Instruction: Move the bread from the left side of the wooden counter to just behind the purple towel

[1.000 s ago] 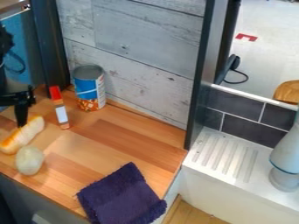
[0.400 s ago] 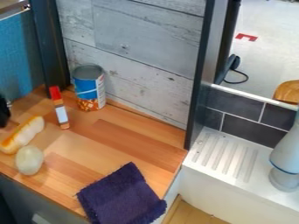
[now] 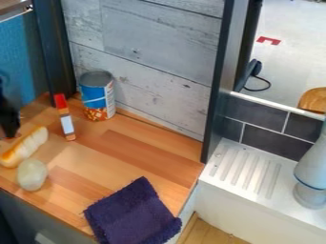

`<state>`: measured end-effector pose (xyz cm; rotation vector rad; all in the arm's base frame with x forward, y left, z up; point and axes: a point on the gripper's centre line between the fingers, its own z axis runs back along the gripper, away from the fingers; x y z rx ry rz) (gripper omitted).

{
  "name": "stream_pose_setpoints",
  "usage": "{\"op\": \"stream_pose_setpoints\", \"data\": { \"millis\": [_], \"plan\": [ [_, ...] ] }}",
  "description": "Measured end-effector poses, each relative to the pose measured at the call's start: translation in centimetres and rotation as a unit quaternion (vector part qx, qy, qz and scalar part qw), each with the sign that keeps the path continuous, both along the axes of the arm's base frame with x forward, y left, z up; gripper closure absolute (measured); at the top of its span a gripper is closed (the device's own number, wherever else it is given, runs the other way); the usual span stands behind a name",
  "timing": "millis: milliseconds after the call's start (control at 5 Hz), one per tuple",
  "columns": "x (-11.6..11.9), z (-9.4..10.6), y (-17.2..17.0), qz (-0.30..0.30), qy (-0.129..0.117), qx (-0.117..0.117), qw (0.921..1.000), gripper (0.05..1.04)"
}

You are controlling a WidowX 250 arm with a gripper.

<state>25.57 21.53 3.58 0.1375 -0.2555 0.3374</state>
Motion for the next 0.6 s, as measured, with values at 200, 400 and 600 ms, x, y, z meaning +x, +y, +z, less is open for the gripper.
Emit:
{"op": "stream_pose_setpoints", "data": {
  "millis": [200,400,600],
  "plan": [
    [0.6,-0.8,0.2,-0.004,0.004,-0.003,1.0000,0.080],
    [1.0,-2.1,0.3,-0.008,0.006,-0.011,0.9999,0.081],
    [0.9,-3.3,0.3,-0.005,0.015,-0.016,0.9998,0.080]
  ]
}}
